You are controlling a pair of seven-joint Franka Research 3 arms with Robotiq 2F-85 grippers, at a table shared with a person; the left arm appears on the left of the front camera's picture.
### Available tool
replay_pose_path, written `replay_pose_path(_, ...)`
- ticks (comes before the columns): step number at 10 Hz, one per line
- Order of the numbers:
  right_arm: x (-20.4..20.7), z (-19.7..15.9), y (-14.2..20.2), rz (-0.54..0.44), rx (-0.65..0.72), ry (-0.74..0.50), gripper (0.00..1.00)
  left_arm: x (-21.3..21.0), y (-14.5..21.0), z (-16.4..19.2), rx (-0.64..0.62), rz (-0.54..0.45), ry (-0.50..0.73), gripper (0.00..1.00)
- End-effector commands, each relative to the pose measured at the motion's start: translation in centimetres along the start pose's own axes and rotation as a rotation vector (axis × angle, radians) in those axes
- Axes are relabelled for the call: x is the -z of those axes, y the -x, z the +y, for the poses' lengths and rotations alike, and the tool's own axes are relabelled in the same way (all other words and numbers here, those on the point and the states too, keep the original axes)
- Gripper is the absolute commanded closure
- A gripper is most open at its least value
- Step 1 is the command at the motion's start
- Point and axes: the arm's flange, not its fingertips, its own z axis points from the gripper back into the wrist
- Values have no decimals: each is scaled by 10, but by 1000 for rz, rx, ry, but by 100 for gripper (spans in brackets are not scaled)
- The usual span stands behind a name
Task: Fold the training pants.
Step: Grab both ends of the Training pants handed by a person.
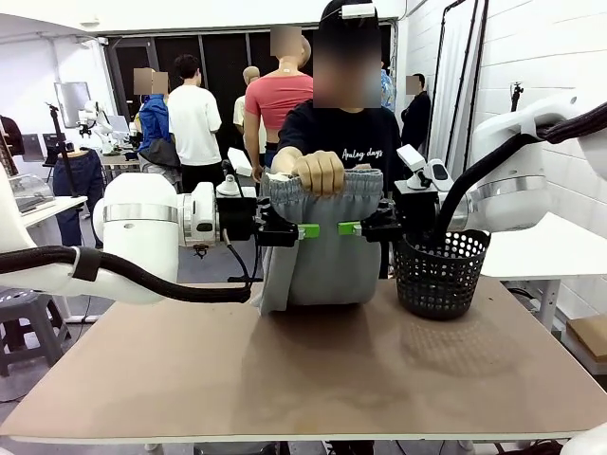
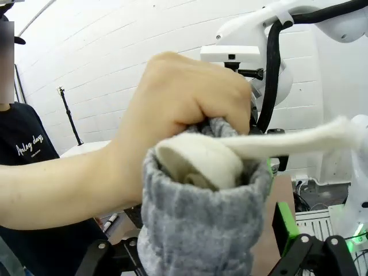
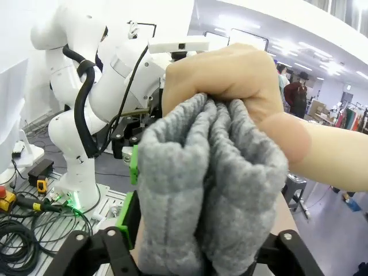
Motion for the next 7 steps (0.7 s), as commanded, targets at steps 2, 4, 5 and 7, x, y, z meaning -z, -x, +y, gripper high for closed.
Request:
replay_pose_path(2,4,-5,-3,-15,49,29,90,-8,6,6,-34,18,23,60)
replay_pose_path(4,4,-3,-5,-3,64,33,100,-10,9,9,-58,18,27,99)
replay_pose_path(5,3,-4,-4,7,74,39,100,-13,9,9,-53,1,33,100)
replay_pose_path(7,2,-8,0,29,106,46,100,-17,8,11,-55,-19,54,100)
